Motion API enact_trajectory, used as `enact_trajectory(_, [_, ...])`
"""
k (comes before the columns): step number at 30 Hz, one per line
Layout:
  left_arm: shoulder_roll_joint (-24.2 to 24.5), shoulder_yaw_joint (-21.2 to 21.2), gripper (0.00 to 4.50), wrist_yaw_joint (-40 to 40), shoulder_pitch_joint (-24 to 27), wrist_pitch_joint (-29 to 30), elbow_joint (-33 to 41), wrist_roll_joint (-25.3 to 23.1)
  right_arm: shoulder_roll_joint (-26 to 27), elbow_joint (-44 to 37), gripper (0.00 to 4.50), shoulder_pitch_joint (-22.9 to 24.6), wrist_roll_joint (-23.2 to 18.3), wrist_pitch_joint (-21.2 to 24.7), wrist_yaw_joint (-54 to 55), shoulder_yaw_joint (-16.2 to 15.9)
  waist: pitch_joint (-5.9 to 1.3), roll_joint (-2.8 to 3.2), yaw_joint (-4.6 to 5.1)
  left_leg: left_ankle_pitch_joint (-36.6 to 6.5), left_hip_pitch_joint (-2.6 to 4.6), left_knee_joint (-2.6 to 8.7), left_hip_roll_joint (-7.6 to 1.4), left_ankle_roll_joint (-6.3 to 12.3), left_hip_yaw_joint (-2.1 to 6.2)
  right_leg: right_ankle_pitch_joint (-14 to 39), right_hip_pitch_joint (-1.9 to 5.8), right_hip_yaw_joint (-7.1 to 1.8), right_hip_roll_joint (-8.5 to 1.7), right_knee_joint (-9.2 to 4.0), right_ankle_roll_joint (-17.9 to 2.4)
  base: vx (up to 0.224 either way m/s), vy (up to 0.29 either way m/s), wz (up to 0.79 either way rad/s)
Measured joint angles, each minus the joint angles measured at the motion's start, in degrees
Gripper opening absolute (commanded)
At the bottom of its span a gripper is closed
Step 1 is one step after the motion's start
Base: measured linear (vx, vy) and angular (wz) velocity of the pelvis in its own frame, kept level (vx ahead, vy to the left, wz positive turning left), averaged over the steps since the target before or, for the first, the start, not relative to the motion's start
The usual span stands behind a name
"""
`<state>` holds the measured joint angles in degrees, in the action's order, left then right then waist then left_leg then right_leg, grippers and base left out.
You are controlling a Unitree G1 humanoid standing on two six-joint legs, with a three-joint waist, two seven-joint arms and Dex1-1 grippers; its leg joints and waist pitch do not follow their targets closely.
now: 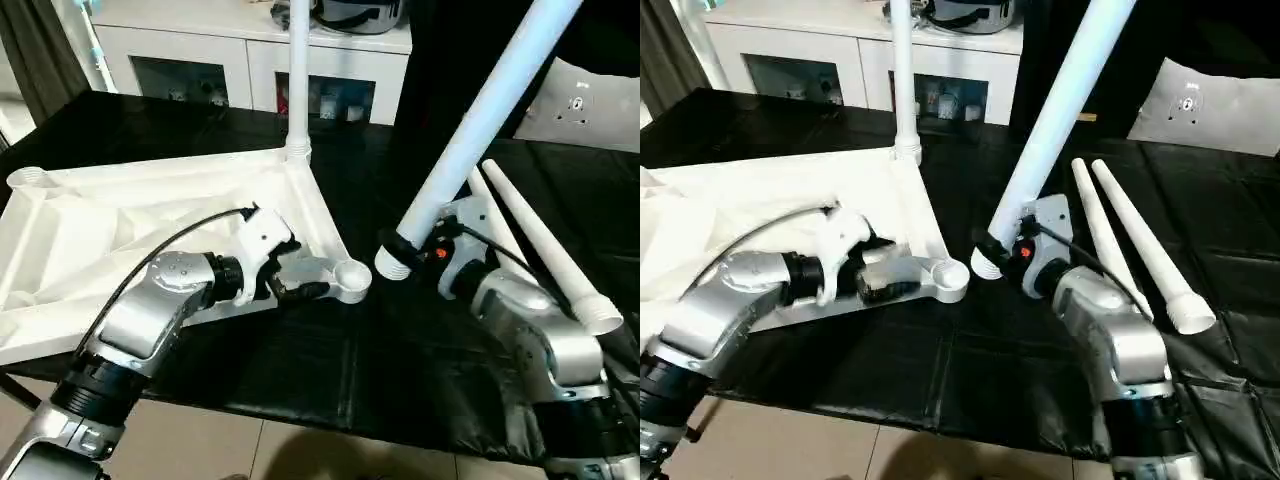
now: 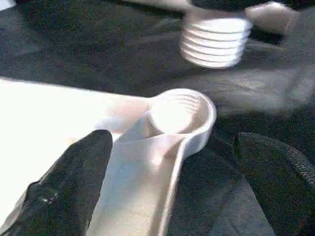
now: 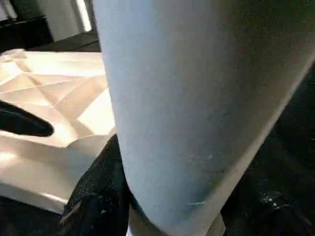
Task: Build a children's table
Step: Insert table leg to table base
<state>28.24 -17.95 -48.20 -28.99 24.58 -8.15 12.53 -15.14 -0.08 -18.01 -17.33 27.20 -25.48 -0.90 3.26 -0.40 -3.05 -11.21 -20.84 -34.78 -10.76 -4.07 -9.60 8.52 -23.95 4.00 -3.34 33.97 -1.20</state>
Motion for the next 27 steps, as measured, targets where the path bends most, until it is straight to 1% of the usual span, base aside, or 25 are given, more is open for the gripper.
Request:
enact_trajectory(2, [0.4, -0.7, 4.12, -1.9, -0.8, -3.1, -4.8, -1.1, -1.6, -1.0, 1.92, 1.7, 0.2, 1.3, -0.8, -1.4, 0.01, 0.22, 0.13, 0.0, 0.04, 0.00, 0.01, 0.00, -0.01, 0.0, 0.05, -0.01, 0.00, 0.00, 0.0, 0.000, 0.000, 0.00])
enact_trajectory(3, [0.7, -0.8, 3.88, -2.4, -0.9, -4.0, -6.4, -1.5, -1.7, -1.4, 1.92, 2.3, 0.2, 1.6, -1.2, -1.8, 0.02, 0.24, 0.20, 0.0, 0.01, 0.01, 0.00, 0.00, -0.01, 0.0, 0.05, -0.01, 0.00, 0.02, 0.0, 0.000, 0.000, 0.00])
enact_trajectory(4, [0.8, -0.9, 3.88, -2.9, -0.9, -4.9, -7.7, -1.8, -1.7, -1.5, 1.92, 2.7, 0.2, 1.9, -1.4, -2.0, 0.03, 0.28, 0.38, 0.0, 0.01, 0.01, 0.00, 0.00, -0.01, 0.0, 0.03, -0.01, 0.00, 0.03, 0.0, 0.000, 0.000, 0.00])
enact_trajectory(5, [0.5, -1.1, 3.73, -3.6, -1.1, -5.9, -8.7, -2.1, -1.8, -1.6, 1.92, 2.8, 0.2, 2.0, -1.5, -2.0, 0.04, 0.36, 0.50, 0.0, 0.01, 0.01, 0.00, 0.00, -0.01, 0.0, 0.03, -0.01, 0.00, 0.02, 0.0, 0.000, 0.000, 0.00])
enact_trajectory(6, [0.4, -1.4, 3.73, -4.3, -1.3, -7.0, -9.8, -2.2, -1.8, -1.9, 1.92, 2.9, 0.2, 2.0, -1.9, -2.0, 0.02, 0.40, 0.60, 0.0, 0.00, 0.01, 0.00, 0.00, -0.01, 0.0, 0.04, -0.01, 0.00, 0.02, 0.0, 0.000, 0.000, 0.00])
enact_trajectory(8, [0.2, -2.0, 3.54, -5.5, -2.2, -8.8, -12.3, -2.6, -1.8, -3.2, 1.92, 3.4, -0.2, 1.7, -2.6, -1.9, -0.01, 0.45, 0.78, 0.0, -0.01, 0.02, 0.00, 0.00, -0.01, 0.0, 0.06, -0.01, 0.00, 0.02, 0.0, 0.000, 0.000, 0.00])
enact_trajectory(9, [0.1, -2.1, 3.54, -5.8, -2.5, -9.4, -13.3, -2.9, -1.7, -3.6, 1.92, 3.9, -0.4, 1.3, -2.9, -1.9, -0.01, 0.46, 0.82, 0.0, -0.01, 0.03, -0.01, 0.00, -0.01, 0.0, 0.06, 0.00, 0.00, 0.02, 0.0, 0.000, 0.000, 0.00])
enact_trajectory(10, [-0.1, -2.1, 3.30, -6.1, -2.9, -10.1, -14.5, -3.4, -1.6, -3.8, 1.92, 4.3, -0.6, 1.1, -3.3, -1.9, -0.03, 0.48, 0.88, 0.0, -0.01, 0.04, -0.01, 0.00, 0.00, 0.0, 0.06, -0.01, 0.00, 0.02, 0.0, 0.000, 0.000, 0.00])
enact_trajectory(12, [-0.7, -2.0, 3.25, -6.4, -3.2, -11.3, -16.5, -3.8, -1.5, -3.9, 1.92, 4.7, -1.1, 1.1, -3.7, -1.8, -0.03, 0.49, 0.93, 0.0, -0.02, 0.03, 0.00, 0.00, -0.01, 0.0, 0.06, -0.01, 0.00, 0.01, 0.0, 0.000, 0.000, 0.00])
enact_trajectory(15, [-1.6, -2.2, 2.90, -6.8, -3.3, -14.1, -19.9, -5.0, -1.4, -4.4, 1.92, 4.9, -1.9, 1.1, -3.9, -1.8, -0.03, 0.49, 1.06, 0.0, -0.04, 0.03, -0.01, 0.00, -0.01, 0.0, 0.06, -0.01, 0.00, 0.02, 0.0, 0.000, 0.000, 0.00])
enact_trajectory(16, [-1.6, -2.2, 2.90, -7.0, -3.4, -15.1, -20.9, -5.7, -1.4, -4.4, 1.92, 4.9, -2.2, 1.2, -3.9, -1.7, -0.03, 0.49, 1.08, 0.0, -0.03, 0.03, -0.01, 0.00, -0.01, 0.0, 0.07, -0.01, 0.00, 0.02, 0.0, 0.000, 0.000, 0.00])
enact_trajectory(19, [-1.5, -2.4, 2.64, -6.6, -4.1, -16.8, -22.8, -7.3, -1.4, -4.4, 1.92, 4.9, -2.3, 1.4, -4.3, -1.7, -0.03, 0.49, 1.03, 0.0, 0.00, 0.03, -0.01, 0.00, -0.01, 0.0, 0.07, -0.01, 0.00, 0.02, 0.0, 0.000, 0.000, 0.00])
enact_trajectory(20, [-1.6, -2.5, 2.64, -6.5, -4.3, -17.0, -23.1, -7.4, -1.4, -4.4, 1.92, 4.9, -2.2, 1.4, -4.4, -1.7, -0.03, 0.49, 1.01, 0.0, 0.01, 0.02, -0.01, 0.00, -0.01, 0.0, 0.07, -0.01, -0.01, 0.02, 0.0, 0.000, 0.000, 0.00])
enact_trajectory(21, [-1.6, -2.5, 2.47, -6.5, -4.5, -17.0, -23.3, -7.6, -1.4, -4.3, 1.92, 4.8, -2.2, 1.4, -4.5, -1.7, -0.03, 0.49, 1.01, 0.0, 0.02, 0.02, 0.00, 0.00, -0.01, 0.0, 0.07, -0.01, -0.01, 0.02, 0.0, 0.000, 0.000, 0.00])
enact_trajectory(22, [-1.6, -2.5, 2.41, -6.5, -4.8, -17.1, -23.8, -7.7, -1.5, -4.2, 1.92, 4.7, -2.1, 1.4, -4.6, -1.7, -0.03, 0.49, 0.99, 0.0, 0.04, 0.02, 0.00, 0.00, -0.01, 0.0, 0.07, -0.02, -0.01, 0.02, 0.0, 0.000, 0.000, 0.00])
enact_trajectory(25, [-1.7, -2.0, 2.35, -6.7, -4.8, -17.6, -24.5, -7.7, -1.6, -4.2, 1.92, 4.3, -2.1, 1.4, -4.7, -1.7, -0.03, 0.49, 0.97, 0.0, 0.03, 0.04, -0.01, 0.00, -0.02, 0.0, 0.10, -0.02, -0.01, 0.04, 0.0, 0.000, 0.000, 0.00])
enact_trajectory(26, [-1.7, -1.9, 2.13, -6.9, -4.8, -17.7, -24.6, -7.7, -1.6, -4.1, 1.92, 4.3, -2.2, 1.4, -4.7, -1.7, -0.03, 0.49, 0.98, 0.0, 0.02, 0.04, -0.01, 0.00, -0.02, 0.0, 0.10, -0.02, -0.01, 0.04, 0.0, 0.000, 0.000, 0.00])
enact_trajectory(27, [-1.7, -1.7, 2.05, -7.2, -4.8, -17.7, -24.8, -7.7, -1.6, -4.1, 1.92, 4.3, -2.3, 1.4, -4.7, -1.7, -0.03, 0.49, 1.00, 0.0, 0.02, 0.04, -0.01, 0.00, -0.03, 0.0, 0.10, -0.02, -0.01, 0.05, 0.0, 0.000, 0.000, 0.00])
